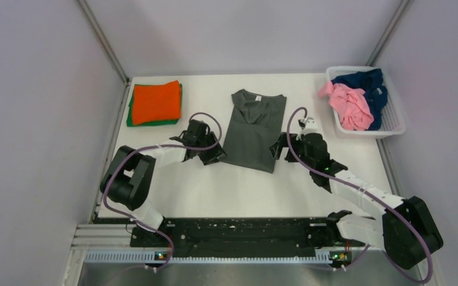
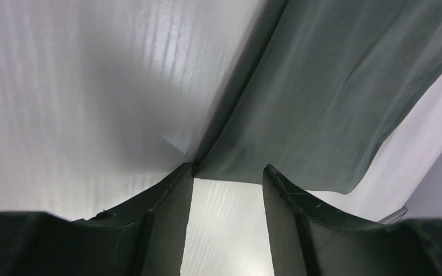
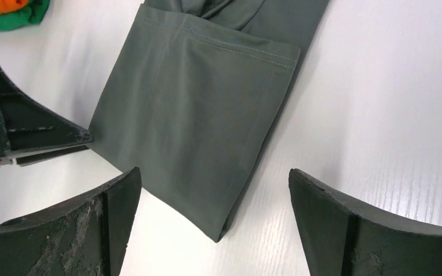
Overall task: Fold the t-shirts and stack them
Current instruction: Grab one side of the 2/3 rectangular tshirt with both arms
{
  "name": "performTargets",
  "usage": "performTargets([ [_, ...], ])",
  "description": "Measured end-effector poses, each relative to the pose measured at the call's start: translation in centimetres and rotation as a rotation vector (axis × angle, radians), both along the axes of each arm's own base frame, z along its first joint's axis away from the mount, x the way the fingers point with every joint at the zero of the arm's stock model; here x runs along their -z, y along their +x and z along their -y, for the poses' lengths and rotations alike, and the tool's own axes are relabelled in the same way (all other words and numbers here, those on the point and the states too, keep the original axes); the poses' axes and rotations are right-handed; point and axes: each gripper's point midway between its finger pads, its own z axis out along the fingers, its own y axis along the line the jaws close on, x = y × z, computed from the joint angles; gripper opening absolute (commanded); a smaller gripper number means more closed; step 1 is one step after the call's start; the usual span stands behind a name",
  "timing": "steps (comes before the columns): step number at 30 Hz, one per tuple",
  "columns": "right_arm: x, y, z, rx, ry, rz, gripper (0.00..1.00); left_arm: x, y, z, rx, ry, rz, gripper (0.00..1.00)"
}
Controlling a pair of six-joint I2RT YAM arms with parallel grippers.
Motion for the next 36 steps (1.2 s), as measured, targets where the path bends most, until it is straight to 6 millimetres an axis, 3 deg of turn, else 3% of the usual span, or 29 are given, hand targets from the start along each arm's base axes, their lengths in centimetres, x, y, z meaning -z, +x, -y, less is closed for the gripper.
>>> performTargets([
  [4,-0.6,-0.4,0.2,0.013,0.019,-0.005,0.95,0.1,1.2,1.2,0.016,-0.032,0.011,0.35],
  [5,-0.6,-0.6,0.3,0.015,0.02,-0.009,0.95,0.2,1.3,1.4,0.021,-0.04,0.008,0.27],
  [7,-0.5,-0.9,0.4,0.02,0.019,-0.02,0.89,0.5,1.4,1.8,0.028,-0.051,0.002,0.03],
  [8,-0.4,-1.0,0.5,0.023,0.018,-0.029,0.83,0.7,1.4,1.9,0.037,-0.05,-0.001,0.0],
  [15,0.9,-3.1,-0.1,-0.067,-0.043,-0.117,0.8,0.8,1.3,2.0,0.033,-0.039,0.002,0.0],
  [19,2.2,-5.0,-2.8,-0.19,-0.171,-0.179,0.72,0.8,1.2,1.5,0.017,-0.019,0.01,0.0],
  [22,3.6,-5.6,-4.1,-0.24,-0.243,-0.226,0.68,0.8,0.9,1.1,0.005,-0.01,0.012,0.0],
  [25,5.6,-6.0,-4.0,-0.24,-0.316,-0.281,0.64,0.8,0.6,0.8,-0.005,-0.003,0.013,0.0],
  [30,8.7,-6.8,-3.6,-0.246,-0.416,-0.358,0.46,0.8,0.5,0.7,-0.01,-0.002,0.013,0.0],
  [34,9.0,-5.6,-4.4,-0.229,-0.439,-0.349,0.33,0.9,0.5,0.7,-0.013,-0.004,0.011,0.0],
  [35,9.0,-5.4,-4.6,-0.229,-0.444,-0.343,0.27,0.9,0.4,0.7,-0.014,-0.005,0.011,0.0],
  [36,9.0,-5.3,-4.8,-0.226,-0.451,-0.334,0.15,0.9,0.4,0.7,-0.015,-0.007,0.012,0.0],
])
